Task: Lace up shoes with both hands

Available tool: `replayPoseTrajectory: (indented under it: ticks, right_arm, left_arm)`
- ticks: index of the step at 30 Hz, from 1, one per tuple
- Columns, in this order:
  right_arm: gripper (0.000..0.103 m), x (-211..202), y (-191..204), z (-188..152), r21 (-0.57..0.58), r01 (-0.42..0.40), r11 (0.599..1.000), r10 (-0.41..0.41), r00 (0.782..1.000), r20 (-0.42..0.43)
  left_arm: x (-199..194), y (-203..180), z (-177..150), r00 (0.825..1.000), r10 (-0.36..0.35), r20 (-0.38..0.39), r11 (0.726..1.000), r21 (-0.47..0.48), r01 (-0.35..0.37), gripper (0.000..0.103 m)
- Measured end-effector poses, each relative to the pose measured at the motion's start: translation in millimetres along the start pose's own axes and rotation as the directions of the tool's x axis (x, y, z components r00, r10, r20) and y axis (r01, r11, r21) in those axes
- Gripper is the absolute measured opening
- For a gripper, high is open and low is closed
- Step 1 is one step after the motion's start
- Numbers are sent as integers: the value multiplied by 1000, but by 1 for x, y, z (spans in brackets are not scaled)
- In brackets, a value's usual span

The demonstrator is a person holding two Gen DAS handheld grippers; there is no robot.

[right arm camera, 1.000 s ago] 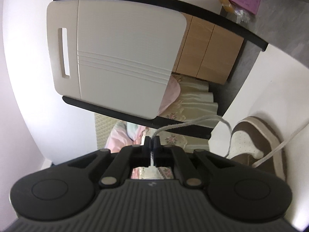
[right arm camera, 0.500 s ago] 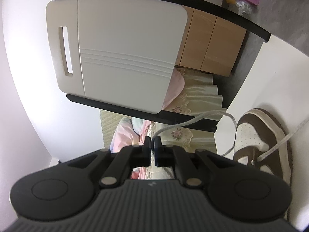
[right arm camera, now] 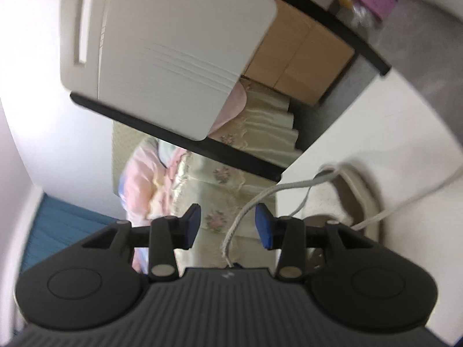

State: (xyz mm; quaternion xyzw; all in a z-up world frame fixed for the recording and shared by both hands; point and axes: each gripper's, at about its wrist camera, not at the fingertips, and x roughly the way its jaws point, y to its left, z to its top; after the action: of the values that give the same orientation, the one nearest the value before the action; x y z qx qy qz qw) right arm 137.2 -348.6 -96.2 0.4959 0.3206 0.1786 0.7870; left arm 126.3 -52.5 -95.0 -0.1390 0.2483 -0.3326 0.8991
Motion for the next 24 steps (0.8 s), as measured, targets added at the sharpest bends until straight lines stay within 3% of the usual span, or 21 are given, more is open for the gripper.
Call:
replayPoseTrajectory:
  ticks: [3, 6, 10, 14, 16, 18, 20, 24]
  right_arm:
    - [44, -4, 11, 2, -143, 84, 986, -89, 996, -27]
    - [44, -2, 12, -2, -212, 150, 966, -168, 984, -66]
    - [44, 4, -6, -7, -90, 77, 993, -90, 986, -142]
    - [44, 10, -6, -11, -81, 66, 995, -79, 983, -168]
    - [39, 12, -3, -13, -101, 85, 991, -101, 979, -176]
    - [19, 13, -2, -15, -113, 91, 989, -110, 977, -180]
    - [9, 13, -3, -16, -108, 91, 990, -110, 978, -178]
    - [5, 11, -7, -14, -89, 95, 991, -109, 979, -170]
  left_arm:
    - [2, -6, -2, 1000, 28, -15, 997, 67, -27, 3]
    - [4, -14, -5, 998, 57, -29, 990, 134, -53, 3]
    - [8, -23, -11, 994, 95, -48, 972, 221, -83, 3]
    - [9, -30, -16, 995, 88, -53, 955, 287, -70, 3]
    - [8, -32, -17, 995, 90, -46, 948, 309, -71, 3]
    - [8, -31, -18, 994, 94, -48, 947, 312, -75, 3]
    - [8, -30, -17, 994, 101, -45, 946, 312, -82, 3]
    - [7, -32, -17, 995, 90, -40, 944, 322, -73, 3]
